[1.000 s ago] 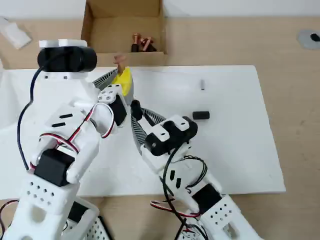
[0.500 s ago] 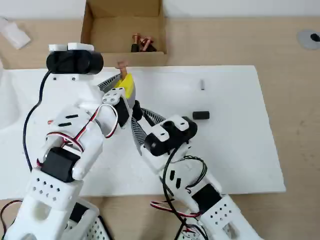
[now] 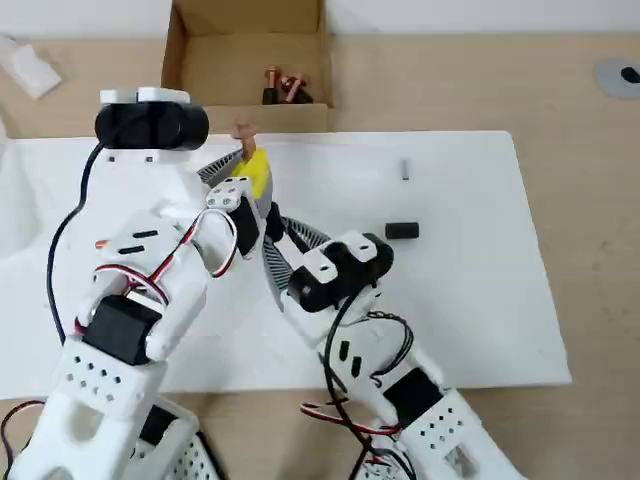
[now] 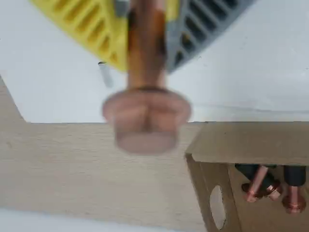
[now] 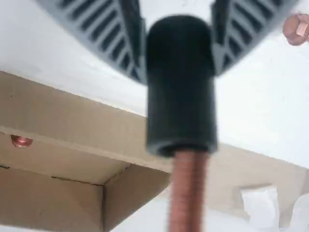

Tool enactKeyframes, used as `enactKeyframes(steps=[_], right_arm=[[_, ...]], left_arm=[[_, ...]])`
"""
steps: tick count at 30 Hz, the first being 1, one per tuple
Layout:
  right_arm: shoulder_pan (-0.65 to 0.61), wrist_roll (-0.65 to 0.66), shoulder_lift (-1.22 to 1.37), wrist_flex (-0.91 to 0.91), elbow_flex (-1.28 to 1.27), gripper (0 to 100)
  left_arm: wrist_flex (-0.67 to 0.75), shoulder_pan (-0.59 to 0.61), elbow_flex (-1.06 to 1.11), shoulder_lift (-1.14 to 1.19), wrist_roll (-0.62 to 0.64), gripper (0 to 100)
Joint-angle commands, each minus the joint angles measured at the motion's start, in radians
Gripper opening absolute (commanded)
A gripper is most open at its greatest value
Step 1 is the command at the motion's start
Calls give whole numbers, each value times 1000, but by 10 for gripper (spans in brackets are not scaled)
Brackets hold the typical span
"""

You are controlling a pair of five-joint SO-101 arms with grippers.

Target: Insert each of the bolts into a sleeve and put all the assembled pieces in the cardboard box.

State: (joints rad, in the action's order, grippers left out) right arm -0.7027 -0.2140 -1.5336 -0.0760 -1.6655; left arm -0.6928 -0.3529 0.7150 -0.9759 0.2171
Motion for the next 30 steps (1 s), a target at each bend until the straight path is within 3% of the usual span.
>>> enactKeyframes(steps=[1, 11, 19, 30], right_arm=[[-8, -8, -16, 23, 5, 9], [-8, -8, -12, 23, 5, 9], [4, -9, -15, -43, 18, 9], [4, -9, -19, -46, 19, 9]], left_arm=[[12, -25, 8, -8, -5, 6], [11, -60, 20, -10, -11, 6], [-138, -112, -37, -10, -11, 6], [-201, -112, -114, -10, -12, 29]])
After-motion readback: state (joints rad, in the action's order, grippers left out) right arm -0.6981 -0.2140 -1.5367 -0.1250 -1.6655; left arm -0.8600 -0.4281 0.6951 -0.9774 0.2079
